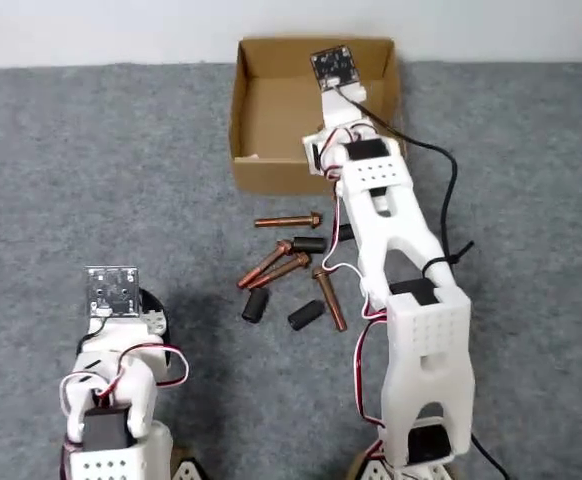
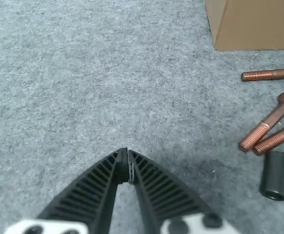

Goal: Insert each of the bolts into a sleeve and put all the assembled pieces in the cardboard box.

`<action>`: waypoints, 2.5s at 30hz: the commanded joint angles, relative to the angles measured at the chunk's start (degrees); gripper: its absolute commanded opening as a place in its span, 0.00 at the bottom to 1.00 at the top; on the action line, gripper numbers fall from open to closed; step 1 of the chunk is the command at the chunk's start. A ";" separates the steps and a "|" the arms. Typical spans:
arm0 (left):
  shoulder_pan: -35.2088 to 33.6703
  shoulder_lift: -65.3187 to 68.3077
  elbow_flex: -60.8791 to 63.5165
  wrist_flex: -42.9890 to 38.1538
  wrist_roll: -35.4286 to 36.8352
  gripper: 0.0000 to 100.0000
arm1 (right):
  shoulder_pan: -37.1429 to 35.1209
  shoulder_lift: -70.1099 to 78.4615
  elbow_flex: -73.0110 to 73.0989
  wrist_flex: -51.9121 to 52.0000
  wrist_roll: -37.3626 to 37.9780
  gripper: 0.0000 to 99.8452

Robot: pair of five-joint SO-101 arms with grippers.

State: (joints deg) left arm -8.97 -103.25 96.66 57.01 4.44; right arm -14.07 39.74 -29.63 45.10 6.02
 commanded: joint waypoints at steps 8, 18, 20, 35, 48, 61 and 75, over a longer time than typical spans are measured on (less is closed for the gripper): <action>-0.35 0.00 -0.13 0.35 -0.62 0.00 | -0.57 -0.57 -26.99 30.55 0.88 0.16; -0.44 0.00 -0.13 0.35 -0.62 0.00 | -3.03 0.04 -34.46 54.64 13.71 0.17; -0.44 0.00 -0.13 0.35 -0.62 0.00 | -2.86 0.13 -34.37 55.52 17.85 0.17; -0.53 0.00 -0.13 1.05 -0.70 0.00 | 2.07 10.77 -34.46 57.71 46.95 0.17; -0.53 0.00 -0.13 1.05 -0.70 0.00 | 3.38 16.57 -34.37 57.71 53.36 0.25; -0.53 0.00 -0.13 1.05 -0.70 0.00 | 1.98 25.89 -34.81 53.14 54.51 0.21; -0.53 0.00 -0.13 1.14 -0.70 0.00 | 1.01 22.20 -39.12 57.80 45.71 0.01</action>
State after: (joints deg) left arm -8.97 -103.25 96.66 57.80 4.35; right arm -11.78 65.49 -66.73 100.13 57.54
